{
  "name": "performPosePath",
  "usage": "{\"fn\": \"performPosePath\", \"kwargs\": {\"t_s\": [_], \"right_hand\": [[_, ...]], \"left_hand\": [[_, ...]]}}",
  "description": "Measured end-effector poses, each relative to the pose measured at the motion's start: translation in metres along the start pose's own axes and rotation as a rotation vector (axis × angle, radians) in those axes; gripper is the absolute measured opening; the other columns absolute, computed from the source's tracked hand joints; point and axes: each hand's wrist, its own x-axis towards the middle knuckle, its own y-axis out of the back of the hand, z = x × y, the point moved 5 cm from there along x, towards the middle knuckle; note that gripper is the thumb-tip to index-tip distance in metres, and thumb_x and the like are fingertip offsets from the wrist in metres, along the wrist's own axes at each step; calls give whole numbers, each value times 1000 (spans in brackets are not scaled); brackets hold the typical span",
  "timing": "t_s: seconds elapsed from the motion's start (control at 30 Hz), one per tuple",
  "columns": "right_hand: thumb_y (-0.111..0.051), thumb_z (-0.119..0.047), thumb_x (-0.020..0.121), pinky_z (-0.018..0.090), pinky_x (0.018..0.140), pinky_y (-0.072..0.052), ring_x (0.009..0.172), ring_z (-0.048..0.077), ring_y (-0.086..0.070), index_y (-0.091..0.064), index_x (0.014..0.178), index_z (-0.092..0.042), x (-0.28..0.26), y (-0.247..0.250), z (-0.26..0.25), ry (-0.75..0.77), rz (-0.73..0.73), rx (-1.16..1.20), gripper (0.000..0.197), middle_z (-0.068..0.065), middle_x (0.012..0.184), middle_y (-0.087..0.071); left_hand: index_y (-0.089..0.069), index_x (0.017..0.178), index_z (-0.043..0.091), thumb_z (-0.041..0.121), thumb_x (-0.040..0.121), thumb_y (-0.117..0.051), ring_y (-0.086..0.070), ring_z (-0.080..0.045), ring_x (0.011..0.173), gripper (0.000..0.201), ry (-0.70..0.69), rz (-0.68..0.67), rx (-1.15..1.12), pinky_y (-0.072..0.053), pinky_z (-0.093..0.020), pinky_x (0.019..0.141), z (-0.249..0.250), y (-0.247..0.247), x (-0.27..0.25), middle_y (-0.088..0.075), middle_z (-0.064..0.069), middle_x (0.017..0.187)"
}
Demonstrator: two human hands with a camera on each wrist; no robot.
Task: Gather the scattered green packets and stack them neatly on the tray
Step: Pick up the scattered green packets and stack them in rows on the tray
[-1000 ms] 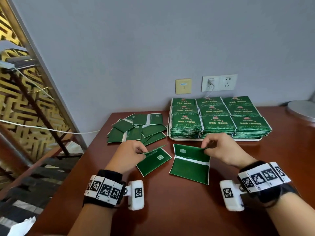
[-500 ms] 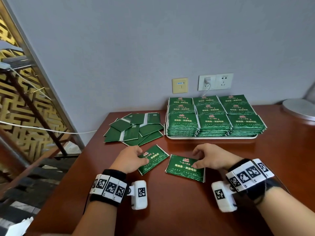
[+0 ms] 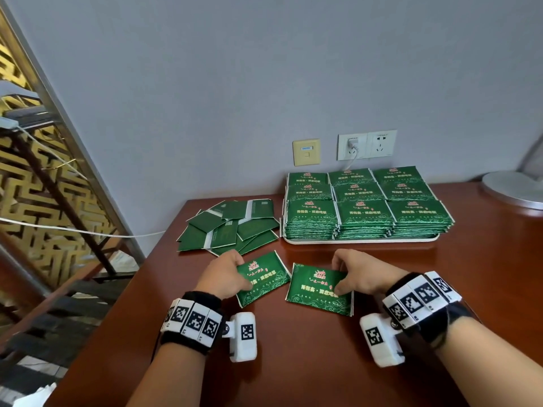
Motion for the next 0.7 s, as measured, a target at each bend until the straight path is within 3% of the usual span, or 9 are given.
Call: {"fn": "performPosePath", "kwargs": {"t_s": [0.13, 0.3, 0.33, 0.4, 0.47, 0.57, 0.63, 0.7], "right_hand": [[-75, 1, 76, 21, 58, -43, 67, 11, -53, -55, 95, -19, 2, 18, 2, 93, 68, 227, 34, -1, 88, -56], [-72, 4, 79, 19, 55, -42, 51, 1, -46, -59, 105, -16, -6, 66, 4, 191, 241, 352, 36, 2, 83, -55], [-72, 2, 79, 21, 54, -41, 48, 2, -44, -60, 106, -18, -7, 78, 6, 195, 281, 367, 36, 3, 82, -54], [-70, 1, 82, 22, 46, -38, 42, 6, -41, -59, 109, -18, -7, 101, 13, 178, 351, 427, 35, 5, 81, -55], [-68, 3, 83, 23, 43, -37, 42, 11, -43, -59, 110, -14, -5, 123, 21, 162, 420, 491, 33, 6, 79, -57], [-68, 5, 83, 32, 51, -39, 55, 25, -49, -62, 104, -13, 4, 151, 35, 156, 526, 546, 28, 12, 78, -61], [-68, 3, 83, 32, 52, -42, 59, 27, -52, -64, 99, -16, 16, 166, 48, 134, 559, 531, 25, 13, 78, -64], [-68, 1, 84, 35, 54, -45, 60, 29, -54, -66, 99, -16, 31, 176, 61, 96, 561, 516, 23, 18, 81, -66]], "left_hand": [[-56, 100, 24, 2, 73, -80, -62, -22, 95, 42, -52, 12, -120, -47, -30, 76, 13, 8, 3, -60, -2, 110], [-61, 110, 22, 2, 79, -76, -56, -15, 110, 41, -180, 73, -282, -41, -18, 79, 47, 27, 11, -56, 3, 123], [-62, 111, 24, 1, 79, -75, -58, -16, 110, 41, -208, 78, -331, -45, -19, 83, 56, 30, 15, -59, 2, 124], [-63, 111, 30, 3, 81, -74, -60, -20, 113, 41, -229, 78, -424, -49, -33, 96, 71, 36, 23, -62, -3, 126], [-64, 110, 39, 9, 82, -74, -57, -27, 120, 42, -218, 99, -485, -49, -44, 95, 85, 39, 36, -60, -7, 130], [-61, 111, 42, 11, 84, -73, -58, -26, 113, 42, -202, 167, -533, -53, -43, 86, 106, 40, 60, -57, -6, 125], [-61, 112, 41, 11, 85, -73, -58, -22, 110, 43, -196, 188, -566, -50, -48, 95, 120, 37, 76, -57, -3, 121], [-62, 117, 34, 7, 86, -71, -57, -20, 108, 42, -188, 192, -586, -48, -46, 100, 130, 34, 95, -57, -2, 116]]}}
